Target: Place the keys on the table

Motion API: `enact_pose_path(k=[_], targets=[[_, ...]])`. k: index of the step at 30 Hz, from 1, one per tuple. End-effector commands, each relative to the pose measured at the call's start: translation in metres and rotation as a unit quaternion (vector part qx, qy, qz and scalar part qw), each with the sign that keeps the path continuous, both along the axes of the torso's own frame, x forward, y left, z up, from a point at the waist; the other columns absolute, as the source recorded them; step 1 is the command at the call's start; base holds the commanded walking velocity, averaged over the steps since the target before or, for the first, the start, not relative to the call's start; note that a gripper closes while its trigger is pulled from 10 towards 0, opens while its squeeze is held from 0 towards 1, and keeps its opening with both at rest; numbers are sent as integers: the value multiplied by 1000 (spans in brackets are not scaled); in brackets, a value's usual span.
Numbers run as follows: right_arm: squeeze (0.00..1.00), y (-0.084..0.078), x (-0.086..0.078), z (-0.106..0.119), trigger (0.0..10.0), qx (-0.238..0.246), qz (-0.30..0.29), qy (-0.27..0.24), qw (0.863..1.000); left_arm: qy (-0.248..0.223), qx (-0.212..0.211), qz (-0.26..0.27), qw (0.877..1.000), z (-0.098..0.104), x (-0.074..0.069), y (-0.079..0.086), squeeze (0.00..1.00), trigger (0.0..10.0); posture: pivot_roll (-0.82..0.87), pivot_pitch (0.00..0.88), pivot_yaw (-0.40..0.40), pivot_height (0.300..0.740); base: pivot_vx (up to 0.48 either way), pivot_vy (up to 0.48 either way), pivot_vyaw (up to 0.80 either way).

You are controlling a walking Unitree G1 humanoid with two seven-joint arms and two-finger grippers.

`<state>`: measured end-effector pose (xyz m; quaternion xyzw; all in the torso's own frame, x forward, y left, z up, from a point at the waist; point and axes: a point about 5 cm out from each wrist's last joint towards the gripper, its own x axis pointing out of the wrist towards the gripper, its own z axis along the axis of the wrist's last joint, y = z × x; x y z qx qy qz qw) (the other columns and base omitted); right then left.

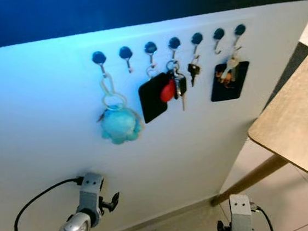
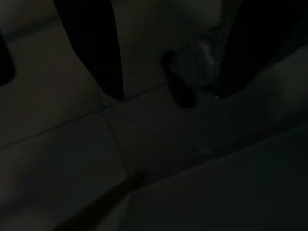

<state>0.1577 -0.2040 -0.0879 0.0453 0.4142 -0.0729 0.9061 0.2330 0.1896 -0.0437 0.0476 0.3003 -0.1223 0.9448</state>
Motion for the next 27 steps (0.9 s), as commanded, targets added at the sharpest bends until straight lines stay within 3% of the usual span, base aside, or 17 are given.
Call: enact_pose_path(k=[1, 11, 27], targets=[[0, -1, 0, 0, 10000, -3, 2, 1, 1000, 9, -4, 12, 1000, -3, -5, 3, 0, 10000, 31, 21, 14, 740, 0, 0, 0], [0, -1, 0, 0, 10000, -3, 4, 0, 1000, 6, -7, 22, 1000, -2, -3, 3, 0, 10000, 31, 17, 12, 740, -218, 0, 0], [0, 1, 0, 0, 10000, -1, 5, -2, 1000, 2, -12, 27, 1000, 0, 0, 3, 0, 10000, 33, 26, 13, 740, -363, 0, 0]])
